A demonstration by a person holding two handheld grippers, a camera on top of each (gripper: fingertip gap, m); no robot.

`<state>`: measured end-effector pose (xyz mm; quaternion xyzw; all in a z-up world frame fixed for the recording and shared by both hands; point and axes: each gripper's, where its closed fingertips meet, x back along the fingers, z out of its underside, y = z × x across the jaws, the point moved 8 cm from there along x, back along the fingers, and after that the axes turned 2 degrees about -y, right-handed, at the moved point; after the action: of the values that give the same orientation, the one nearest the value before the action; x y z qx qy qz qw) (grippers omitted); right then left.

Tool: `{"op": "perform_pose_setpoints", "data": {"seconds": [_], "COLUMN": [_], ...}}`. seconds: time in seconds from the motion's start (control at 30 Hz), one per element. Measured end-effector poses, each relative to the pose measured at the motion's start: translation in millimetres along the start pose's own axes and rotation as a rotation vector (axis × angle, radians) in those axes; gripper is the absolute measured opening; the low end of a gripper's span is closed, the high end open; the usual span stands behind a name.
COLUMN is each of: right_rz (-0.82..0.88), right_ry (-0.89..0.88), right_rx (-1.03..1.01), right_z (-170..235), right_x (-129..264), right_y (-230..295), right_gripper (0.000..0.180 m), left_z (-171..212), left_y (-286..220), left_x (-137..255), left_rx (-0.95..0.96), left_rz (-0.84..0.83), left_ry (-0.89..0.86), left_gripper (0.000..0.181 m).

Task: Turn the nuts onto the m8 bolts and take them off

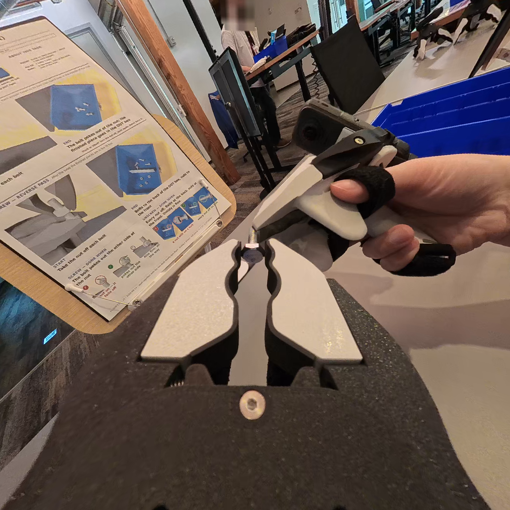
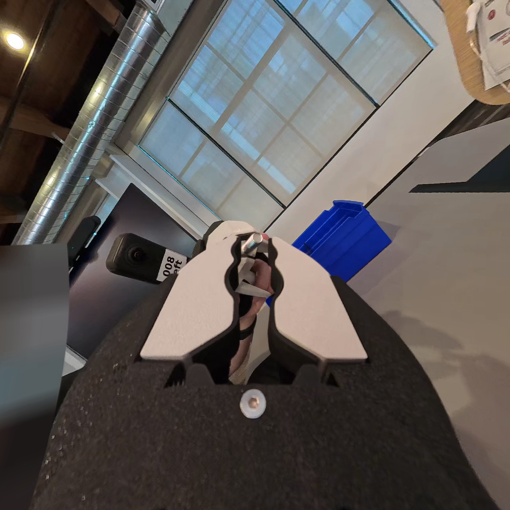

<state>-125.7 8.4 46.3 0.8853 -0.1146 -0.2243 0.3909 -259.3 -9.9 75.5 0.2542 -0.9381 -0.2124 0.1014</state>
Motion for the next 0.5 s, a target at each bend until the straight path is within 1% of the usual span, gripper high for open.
{"op": "perform_pose_setpoints", "data": {"seconds": [0.1, 0.33, 0.43, 0.5], "right_rz": [-0.037, -0.032, -0.051, -0.054], "right_ry": [-0.022, 0.010, 0.046, 0.067], "right_rx": [-0.003, 0.059, 0.150, 0.242], "right_z": [-0.4, -1.7, -3.9, -6.5], "right_x": [-0.1, 2.0, 3.3, 4.9], "right_y": [0.5, 2.1, 6.7, 13.7], "right_gripper": [0.008, 0.007, 0.007, 0.007], "left_z": [-0.4, 0.8, -1.7, -4.3], "left_y": [-3.1, -5.4, -5.8, -4.8], "left_x": [-1.4, -2.9, -1.7, -0.5], "left_rx": [-0.009, 0.000, 0.036, 0.075], "left_rz": [0.007, 0.014, 0.051, 0.092], "left_ry": [-0.003, 0.010, 0.013, 0.024], "left_gripper": [0.016, 0.016, 0.017, 0.021]}}
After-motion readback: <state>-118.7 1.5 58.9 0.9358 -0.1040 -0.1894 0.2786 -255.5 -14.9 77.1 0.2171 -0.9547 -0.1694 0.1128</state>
